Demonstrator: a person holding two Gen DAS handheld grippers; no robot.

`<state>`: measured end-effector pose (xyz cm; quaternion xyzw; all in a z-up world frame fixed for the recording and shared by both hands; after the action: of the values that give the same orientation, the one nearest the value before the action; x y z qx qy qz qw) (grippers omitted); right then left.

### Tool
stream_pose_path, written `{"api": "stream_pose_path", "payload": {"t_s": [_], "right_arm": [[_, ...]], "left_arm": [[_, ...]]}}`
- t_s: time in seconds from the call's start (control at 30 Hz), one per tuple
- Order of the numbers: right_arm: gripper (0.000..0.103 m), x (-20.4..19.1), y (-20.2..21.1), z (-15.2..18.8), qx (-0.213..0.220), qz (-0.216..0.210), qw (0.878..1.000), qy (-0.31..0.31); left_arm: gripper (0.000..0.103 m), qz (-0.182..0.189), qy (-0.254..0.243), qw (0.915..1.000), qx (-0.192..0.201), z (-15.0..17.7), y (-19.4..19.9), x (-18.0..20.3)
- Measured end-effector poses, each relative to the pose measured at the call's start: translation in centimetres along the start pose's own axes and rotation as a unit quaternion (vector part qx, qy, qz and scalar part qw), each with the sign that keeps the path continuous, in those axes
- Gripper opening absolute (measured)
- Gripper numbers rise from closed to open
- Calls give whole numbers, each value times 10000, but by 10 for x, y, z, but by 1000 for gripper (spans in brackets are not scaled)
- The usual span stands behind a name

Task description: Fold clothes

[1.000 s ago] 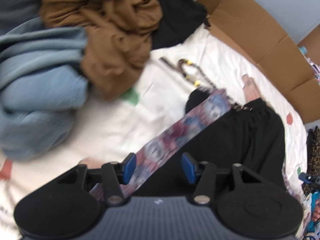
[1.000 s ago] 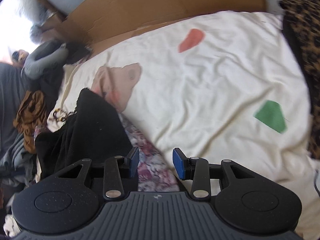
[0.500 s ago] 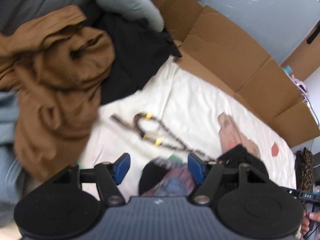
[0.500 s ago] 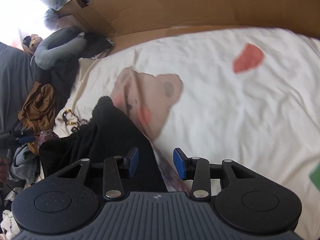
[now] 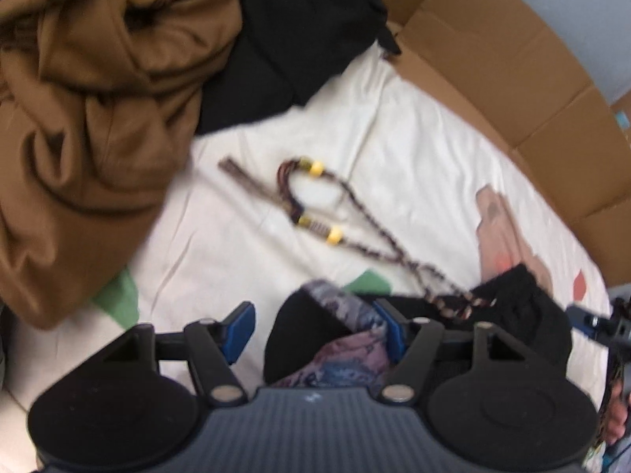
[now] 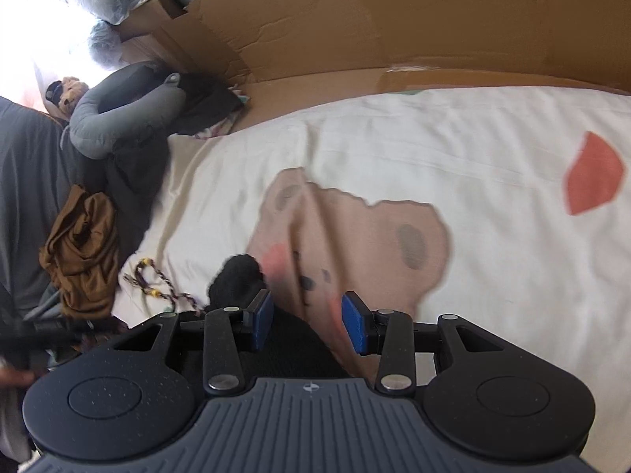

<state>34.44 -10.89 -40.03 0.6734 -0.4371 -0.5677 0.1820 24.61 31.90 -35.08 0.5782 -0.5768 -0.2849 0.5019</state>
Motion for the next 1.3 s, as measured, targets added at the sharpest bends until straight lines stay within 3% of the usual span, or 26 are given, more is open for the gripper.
{"api": "stream_pose_path", "payload": {"t_s": [0.27,0.3,0.37,0.43,0.47,0.53,0.73,1.17,1.2,1.3], "right_arm": [[58,-6,-38,20,-641,472,9957,480],[58,-5,-40,25,-756,497,9945,528],[57,-4,-44,34,-938,538,9918,677],[36,-5,-41,43,-960,554,9892,956],[15,-5,-38,45,-987,565,9884,1006],[14,-2,-31,47,-994,552,9879,1053],[11,18,2,42,-672,717,9919,800],[11,69,68,37,1,1086,9940,118],[11,72,70,37,24,1104,9939,66],[11,80,69,38,-11,1106,9938,-103]], "left_arm": [[72,203,118,9988,-438,25,-16,-12],[70,288,155,9985,-438,27,-18,-13],[46,497,157,9977,-430,27,-19,-11],[32,668,93,9967,-456,26,-20,-7],[27,701,-1,9964,-467,25,-20,-3],[24,777,-153,9957,-483,22,-21,4],[21,1258,-269,9906,-469,19,-25,21],[20,1795,-545,9799,-682,17,-48,75],[21,1779,-618,9796,-701,16,-49,79],[41,1573,-878,9814,-670,8,-44,81]]}}
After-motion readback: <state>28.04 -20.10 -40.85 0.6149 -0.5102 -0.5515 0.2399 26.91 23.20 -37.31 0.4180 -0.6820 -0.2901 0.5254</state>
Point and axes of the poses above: each gripper's, at about its wrist camera, not at the fingertips, and y roughly against the way its jaws point, x to its right, z to its underside, the point moved 1 cm from there along -y, roughly the way its jaws point, and after that the axes turned 13 degrees about -y, right-handed, at the moved point
